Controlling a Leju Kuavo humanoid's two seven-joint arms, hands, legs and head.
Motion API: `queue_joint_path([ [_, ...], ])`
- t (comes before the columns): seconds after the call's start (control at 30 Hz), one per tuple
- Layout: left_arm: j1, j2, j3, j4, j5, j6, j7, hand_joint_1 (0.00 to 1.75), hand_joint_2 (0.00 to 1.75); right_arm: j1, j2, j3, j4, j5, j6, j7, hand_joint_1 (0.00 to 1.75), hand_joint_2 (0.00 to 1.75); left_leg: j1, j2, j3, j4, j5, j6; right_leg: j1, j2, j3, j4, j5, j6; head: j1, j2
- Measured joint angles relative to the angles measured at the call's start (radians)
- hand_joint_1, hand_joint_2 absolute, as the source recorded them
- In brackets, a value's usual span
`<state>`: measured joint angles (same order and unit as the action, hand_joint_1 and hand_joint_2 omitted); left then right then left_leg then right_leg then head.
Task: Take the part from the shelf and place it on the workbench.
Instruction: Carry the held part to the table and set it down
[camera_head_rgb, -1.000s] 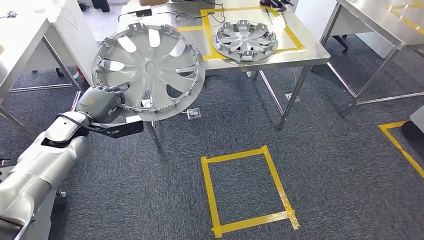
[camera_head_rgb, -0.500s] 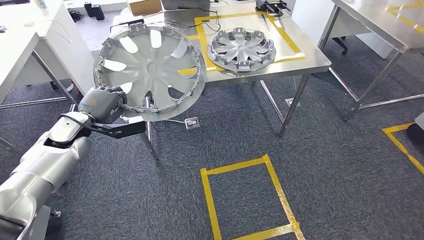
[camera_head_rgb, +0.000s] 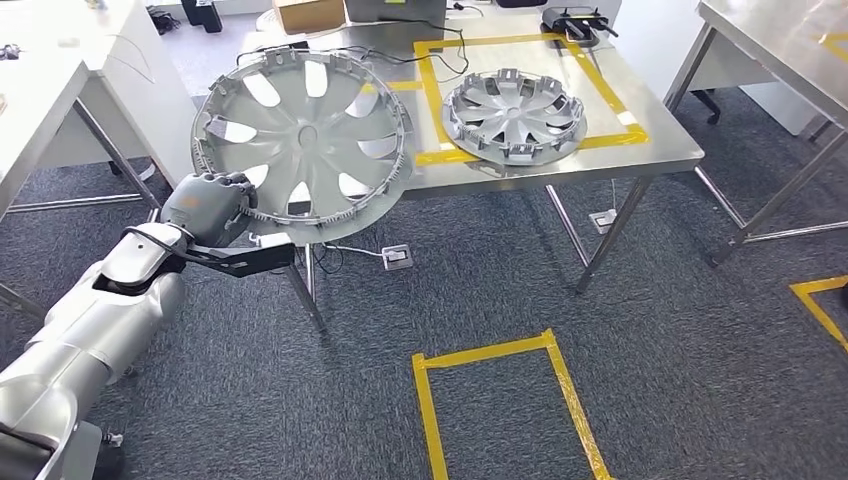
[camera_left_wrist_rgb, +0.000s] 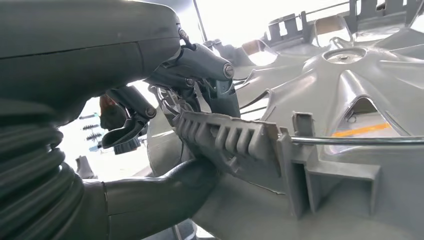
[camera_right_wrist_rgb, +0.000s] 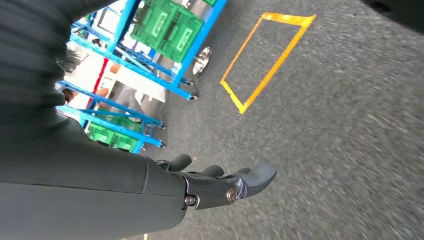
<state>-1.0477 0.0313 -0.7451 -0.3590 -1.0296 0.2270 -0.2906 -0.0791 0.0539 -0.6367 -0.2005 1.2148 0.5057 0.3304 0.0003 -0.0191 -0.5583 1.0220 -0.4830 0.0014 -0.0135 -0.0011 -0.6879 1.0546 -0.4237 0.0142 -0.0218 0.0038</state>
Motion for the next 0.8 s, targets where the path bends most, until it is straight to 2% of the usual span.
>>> queue_joint_path([
  [0.03,-0.001,-0.001,0.000,0.001,0.000,0.001,0.000,1.75,1.75,0.001,0.000,0.000,0.000,0.000,0.000,0.000,0.00,1.75,-0.002,-0.001,0.005,0.004,-0.008,-0.007,0.000,-0.001,0.004,-0.023,0.026,-0.006,0.000,0.000],
  [0.07,-0.002,-0.001,0.000,0.001,0.000,0.001,0.001,1.75,1.75,0.001,0.000,0.000,0.000,0.000,0.000,0.000,0.00,1.75,-0.004,-0.002,0.007,0.007,-0.012,-0.013,0.001,-0.002,0.006,-0.027,0.030,-0.013,0.000,0.000],
  [0.1,-0.004,0.000,0.000,0.002,0.000,0.001,0.000,1.75,1.75,0.001,0.001,0.000,0.000,0.000,0.000,0.000,0.00,1.75,-0.006,-0.001,0.010,0.004,-0.016,-0.011,0.001,0.000,0.012,-0.026,0.032,-0.016,0.000,0.000],
  [0.2,-0.005,0.002,-0.001,0.002,0.000,0.001,-0.001,1.75,1.75,-0.002,0.001,0.000,0.000,0.000,0.000,0.000,0.00,1.75,-0.007,0.006,0.024,-0.007,-0.025,0.015,0.003,0.007,0.018,-0.029,0.034,-0.022,-0.003,0.000],
  [0.23,-0.006,0.002,-0.001,0.002,0.000,0.001,-0.001,1.75,1.75,-0.002,0.001,0.000,0.000,0.000,0.000,0.000,0.00,1.75,-0.007,0.008,0.027,-0.011,-0.026,0.019,0.003,0.009,0.019,-0.029,0.031,-0.025,-0.003,0.000],
  [0.43,-0.007,0.002,-0.001,0.001,0.000,0.002,-0.002,1.75,1.75,-0.002,0.002,-0.001,0.000,0.001,0.000,0.000,0.00,1.75,-0.006,0.014,0.029,-0.025,-0.029,0.020,0.006,0.013,0.021,-0.029,0.024,-0.036,-0.003,0.000],
  [0.5,-0.007,0.002,-0.001,0.001,0.000,0.002,-0.002,1.75,1.75,-0.002,0.002,-0.001,0.000,0.001,0.000,0.000,0.00,1.75,-0.006,0.015,0.030,-0.027,-0.029,0.014,0.006,0.013,0.021,-0.028,0.024,-0.037,-0.003,0.000],
  [0.63,-0.006,0.002,-0.001,0.001,0.000,0.002,-0.002,1.75,1.75,-0.002,0.002,-0.001,0.000,0.001,0.000,0.000,0.00,1.75,-0.003,0.015,0.030,-0.028,-0.026,-0.017,0.007,0.012,0.021,-0.026,0.024,-0.038,-0.003,0.000],
  [0.8,-0.006,0.001,-0.001,0.001,0.000,0.002,-0.003,1.75,1.75,-0.002,0.002,-0.001,0.000,0.001,0.000,0.001,0.00,1.75,-0.003,0.015,0.031,-0.026,-0.026,-0.022,0.006,0.013,0.022,-0.026,0.026,-0.038,-0.003,0.000],
])
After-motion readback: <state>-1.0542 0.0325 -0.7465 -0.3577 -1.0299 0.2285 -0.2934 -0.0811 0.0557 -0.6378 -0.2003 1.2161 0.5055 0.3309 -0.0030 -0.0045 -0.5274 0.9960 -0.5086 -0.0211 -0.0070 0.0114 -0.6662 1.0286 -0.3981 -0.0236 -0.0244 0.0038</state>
